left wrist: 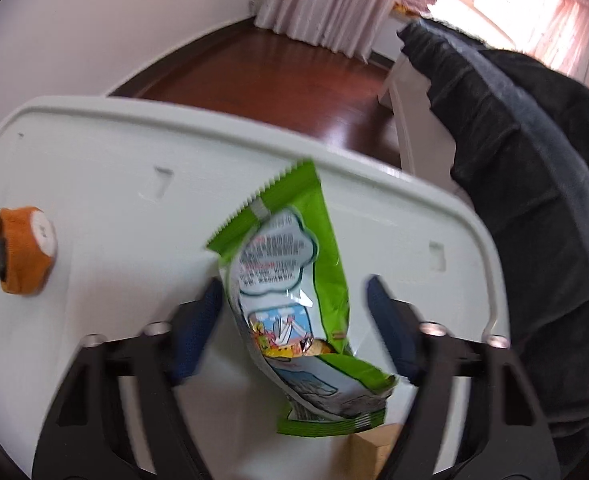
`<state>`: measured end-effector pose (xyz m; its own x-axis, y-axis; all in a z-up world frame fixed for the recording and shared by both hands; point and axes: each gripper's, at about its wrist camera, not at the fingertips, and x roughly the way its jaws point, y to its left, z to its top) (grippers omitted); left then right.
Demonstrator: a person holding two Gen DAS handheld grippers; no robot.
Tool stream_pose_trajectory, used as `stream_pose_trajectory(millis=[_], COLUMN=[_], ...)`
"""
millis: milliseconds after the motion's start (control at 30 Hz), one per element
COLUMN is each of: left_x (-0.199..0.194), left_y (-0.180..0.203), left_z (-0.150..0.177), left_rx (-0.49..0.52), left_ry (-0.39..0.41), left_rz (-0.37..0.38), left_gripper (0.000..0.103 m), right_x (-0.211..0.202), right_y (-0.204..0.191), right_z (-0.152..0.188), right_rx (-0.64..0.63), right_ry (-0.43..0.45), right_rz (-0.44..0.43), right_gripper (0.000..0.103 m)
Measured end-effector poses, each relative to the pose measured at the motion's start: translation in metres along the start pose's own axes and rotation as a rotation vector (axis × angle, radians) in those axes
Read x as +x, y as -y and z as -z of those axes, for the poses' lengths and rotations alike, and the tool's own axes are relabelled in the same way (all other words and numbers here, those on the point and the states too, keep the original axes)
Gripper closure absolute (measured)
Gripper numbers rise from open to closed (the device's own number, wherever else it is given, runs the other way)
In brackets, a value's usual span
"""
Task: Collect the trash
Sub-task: 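Grasp the green snack bag with the left tool while the right tool holds the orange bag, then carry the green and orange bags over the bucket and open both tools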
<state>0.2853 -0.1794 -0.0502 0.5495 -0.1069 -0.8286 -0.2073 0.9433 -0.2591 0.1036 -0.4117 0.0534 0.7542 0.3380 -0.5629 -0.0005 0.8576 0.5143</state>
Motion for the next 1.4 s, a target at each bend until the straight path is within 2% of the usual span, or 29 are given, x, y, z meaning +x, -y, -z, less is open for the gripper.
stream_pose_trajectory(millis=[33, 133, 233, 333, 367, 600, 700, 1033, 1167, 1400], left_x=[0.003, -0.001, -0.004, -0.011, -0.015, -0.075, -0.102, -0.177, -0.209, -0.257], left_y=[0.000, 0.003, 0.000, -0.003, -0.003, -0.010, -0.021, -0.071, -0.095, -0.139], left_z=[0.001, 0.007, 0.010, 0.013, 0.015, 0.026, 0.030, 0.054, 0.080, 0.141], left_rx=[0.013, 0.089, 0.120, 0.166, 0.183, 0.341, 0.350, 0.315, 0.332, 0.373], left_ry=[-0.011, 0.022, 0.032, 0.040, 0.048, 0.168, 0.196, 0.217, 0.203, 0.161], left_rz=[-0.003, -0.026, -0.029, -0.023, -0.025, -0.038, -0.033, -0.037, -0.007, 0.061], left_gripper=[0.050, 0.052, 0.057, 0.066, 0.066, 0.067, 0.067, 0.067, 0.067, 0.067], right_x=[0.001, 0.006, 0.012, 0.018, 0.020, 0.034, 0.042, 0.068, 0.057, 0.004], right_y=[0.001, 0.002, 0.002, 0.003, 0.003, -0.013, -0.023, -0.051, -0.074, -0.092], right_z=[0.000, -0.002, -0.004, -0.006, -0.006, -0.005, -0.002, 0.022, 0.046, 0.103], right_rx=[-0.001, 0.002, 0.001, 0.006, 0.006, -0.011, -0.032, -0.106, -0.202, -0.248], right_ry=[-0.002, -0.012, -0.021, -0.031, -0.034, -0.052, -0.060, -0.115, -0.098, -0.155], right_rz=[0.000, 0.000, 0.005, 0.012, 0.019, 0.021, 0.029, 0.032, 0.001, -0.091], right_gripper=[0.084, 0.084, 0.084, 0.084, 0.084, 0.084, 0.084, 0.084, 0.084, 0.084])
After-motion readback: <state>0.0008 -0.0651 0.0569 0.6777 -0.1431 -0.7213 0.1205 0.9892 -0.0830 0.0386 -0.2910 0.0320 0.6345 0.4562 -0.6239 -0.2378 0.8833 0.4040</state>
